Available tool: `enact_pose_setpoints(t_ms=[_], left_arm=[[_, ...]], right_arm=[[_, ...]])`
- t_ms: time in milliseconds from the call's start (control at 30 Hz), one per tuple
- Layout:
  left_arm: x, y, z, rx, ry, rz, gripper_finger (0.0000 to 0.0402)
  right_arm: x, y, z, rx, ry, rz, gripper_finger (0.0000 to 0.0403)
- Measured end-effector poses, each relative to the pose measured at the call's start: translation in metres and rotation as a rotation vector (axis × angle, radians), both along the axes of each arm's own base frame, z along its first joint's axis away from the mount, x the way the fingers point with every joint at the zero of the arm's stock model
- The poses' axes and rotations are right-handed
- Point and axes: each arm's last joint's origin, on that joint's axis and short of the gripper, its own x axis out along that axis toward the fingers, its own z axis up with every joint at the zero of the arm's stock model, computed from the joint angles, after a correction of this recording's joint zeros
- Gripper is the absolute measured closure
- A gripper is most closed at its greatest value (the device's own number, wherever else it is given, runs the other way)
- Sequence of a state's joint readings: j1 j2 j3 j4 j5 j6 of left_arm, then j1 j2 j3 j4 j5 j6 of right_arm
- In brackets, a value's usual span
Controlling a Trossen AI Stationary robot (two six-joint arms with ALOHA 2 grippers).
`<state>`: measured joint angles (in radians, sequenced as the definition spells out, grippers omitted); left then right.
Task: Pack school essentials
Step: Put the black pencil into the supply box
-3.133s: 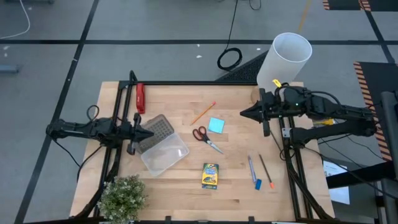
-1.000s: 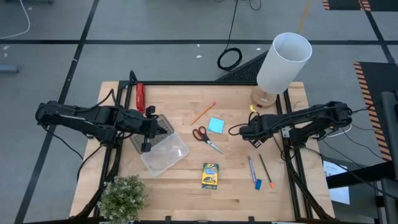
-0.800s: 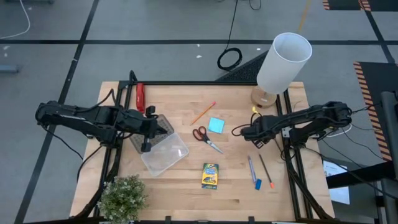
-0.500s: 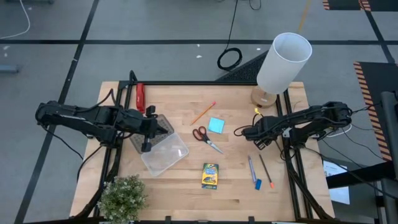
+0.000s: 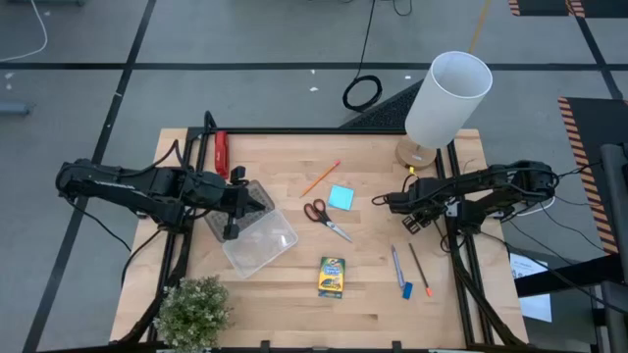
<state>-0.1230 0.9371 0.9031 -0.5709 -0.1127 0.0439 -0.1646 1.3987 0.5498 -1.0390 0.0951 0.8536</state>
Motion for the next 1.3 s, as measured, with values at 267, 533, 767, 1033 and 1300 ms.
enact_pose_setpoints(t_ms=[267,533,767,1033,1300], left_arm=[[0.000,0.000,0.000,0.003,0.000,-0.002,0.0380],[0.000,0.000,0.000,0.003,0.000,-0.002,0.0380],[0.000,0.000,0.000,0.002,-0.003,-0.002,0.0380],[0.002,0.000,0.003,-0.001,-0.037,-0.002,0.0380],[0.003,0.000,0.005,0.017,-0.053,-0.014,0.0380]], right_arm=[[0.002,-0.001,0.001,0.025,-0.057,0.015,0.0336],[0.002,0.000,0.010,0.031,-0.160,0.035,0.0394],[0.008,-0.001,0.017,0.030,-0.310,0.091,0.0394],[0.022,-0.001,0.022,0.052,-0.514,0.150,0.0395],[0.032,-0.002,0.027,0.062,-0.651,0.215,0.0395]])
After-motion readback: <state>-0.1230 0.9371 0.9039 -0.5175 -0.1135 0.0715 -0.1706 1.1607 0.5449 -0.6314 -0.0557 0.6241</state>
